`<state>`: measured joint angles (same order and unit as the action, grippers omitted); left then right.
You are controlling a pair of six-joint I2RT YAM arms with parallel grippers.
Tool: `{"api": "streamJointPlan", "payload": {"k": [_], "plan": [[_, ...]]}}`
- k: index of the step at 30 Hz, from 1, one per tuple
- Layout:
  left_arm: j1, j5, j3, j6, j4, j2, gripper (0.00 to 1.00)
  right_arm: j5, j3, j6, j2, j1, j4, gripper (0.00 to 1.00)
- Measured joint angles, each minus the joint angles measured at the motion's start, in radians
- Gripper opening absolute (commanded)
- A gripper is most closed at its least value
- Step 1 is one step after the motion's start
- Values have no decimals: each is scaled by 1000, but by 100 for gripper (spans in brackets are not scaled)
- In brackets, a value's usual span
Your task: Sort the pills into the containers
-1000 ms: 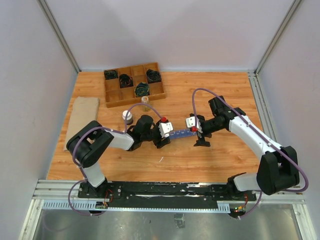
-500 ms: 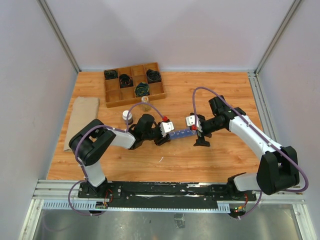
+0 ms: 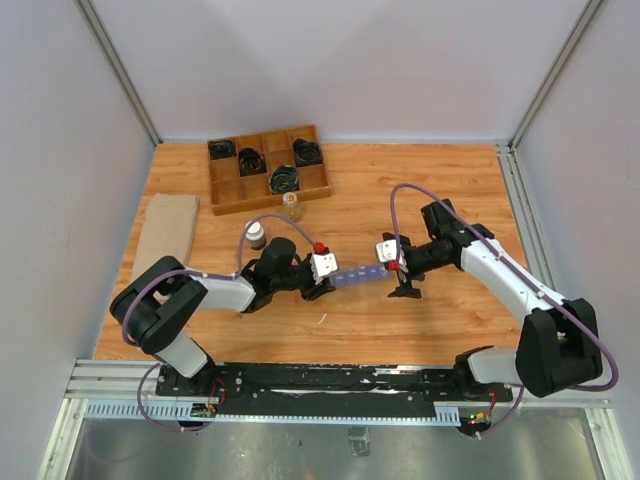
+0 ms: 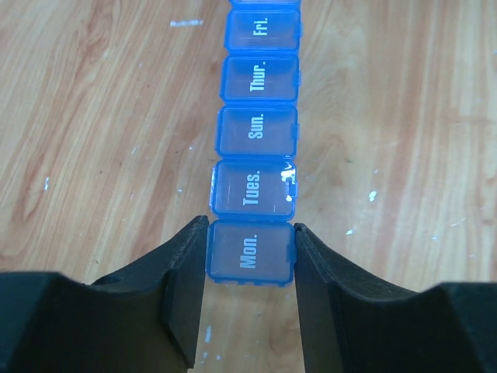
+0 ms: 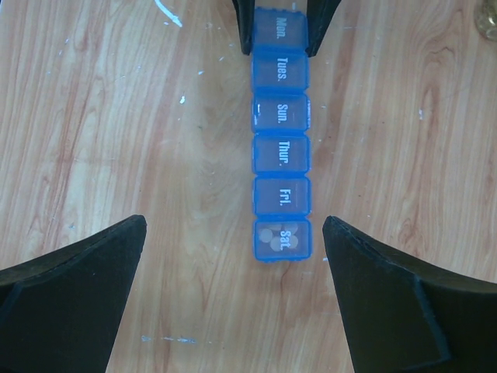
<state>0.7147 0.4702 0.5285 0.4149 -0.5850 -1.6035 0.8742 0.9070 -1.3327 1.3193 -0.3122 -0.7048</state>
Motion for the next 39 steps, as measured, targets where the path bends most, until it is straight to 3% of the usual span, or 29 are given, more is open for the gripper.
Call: {"api": "streamJointPlan", "payload": {"k": [9, 22, 39], "plan": [[70, -33, -124, -41, -72, 118, 13, -13, -74, -13, -2, -106, 104, 97], [75, -50, -130, -61, -86, 122, 9, -122, -89, 58, 76, -166, 218, 80], [80, -50, -131, -65, -87, 122, 9, -165, -88, 105, 99, -166, 237, 49]]}}
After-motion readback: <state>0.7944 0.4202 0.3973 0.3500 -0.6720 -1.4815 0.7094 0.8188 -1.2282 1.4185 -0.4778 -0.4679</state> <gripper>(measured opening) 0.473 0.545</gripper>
